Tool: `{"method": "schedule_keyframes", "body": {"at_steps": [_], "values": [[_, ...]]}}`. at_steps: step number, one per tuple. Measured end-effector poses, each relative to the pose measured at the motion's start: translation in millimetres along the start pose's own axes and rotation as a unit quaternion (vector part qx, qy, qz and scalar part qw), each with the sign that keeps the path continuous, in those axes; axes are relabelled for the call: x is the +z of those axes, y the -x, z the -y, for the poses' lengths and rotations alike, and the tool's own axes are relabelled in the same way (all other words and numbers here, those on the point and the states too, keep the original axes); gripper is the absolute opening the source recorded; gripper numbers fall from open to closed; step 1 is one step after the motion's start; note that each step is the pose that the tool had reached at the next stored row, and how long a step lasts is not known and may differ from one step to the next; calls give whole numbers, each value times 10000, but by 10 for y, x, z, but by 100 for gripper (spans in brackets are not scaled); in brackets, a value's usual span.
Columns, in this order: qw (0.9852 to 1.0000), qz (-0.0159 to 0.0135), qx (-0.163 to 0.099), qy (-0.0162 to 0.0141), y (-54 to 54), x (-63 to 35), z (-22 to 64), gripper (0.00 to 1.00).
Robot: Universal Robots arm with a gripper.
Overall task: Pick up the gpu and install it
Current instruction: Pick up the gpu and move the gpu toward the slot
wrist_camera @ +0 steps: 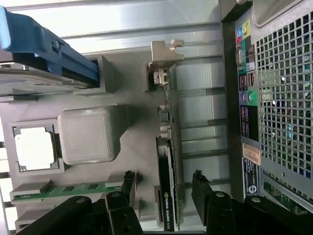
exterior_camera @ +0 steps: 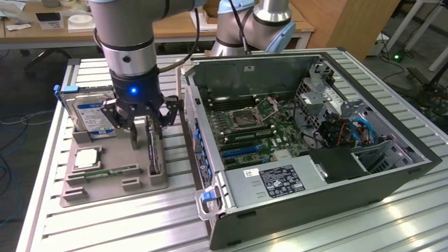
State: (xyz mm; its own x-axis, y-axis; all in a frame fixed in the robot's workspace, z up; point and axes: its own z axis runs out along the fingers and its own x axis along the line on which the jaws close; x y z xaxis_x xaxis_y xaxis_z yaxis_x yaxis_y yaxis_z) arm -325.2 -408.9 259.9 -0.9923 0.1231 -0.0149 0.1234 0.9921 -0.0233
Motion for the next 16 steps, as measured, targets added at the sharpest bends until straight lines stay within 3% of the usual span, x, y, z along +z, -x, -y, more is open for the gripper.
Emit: {"method": "schedule_keyframes", "body": {"at_steps": [3,5,10,16], "values": [[10000,-6,-41,-36,63,50,-9,59],[9997,-21,-222,-44,68,90,-11,59],[9981,-62,-609,-44,68,141,-12,59],[9979,-93,-644,-51,60,246,-14,59]]}}
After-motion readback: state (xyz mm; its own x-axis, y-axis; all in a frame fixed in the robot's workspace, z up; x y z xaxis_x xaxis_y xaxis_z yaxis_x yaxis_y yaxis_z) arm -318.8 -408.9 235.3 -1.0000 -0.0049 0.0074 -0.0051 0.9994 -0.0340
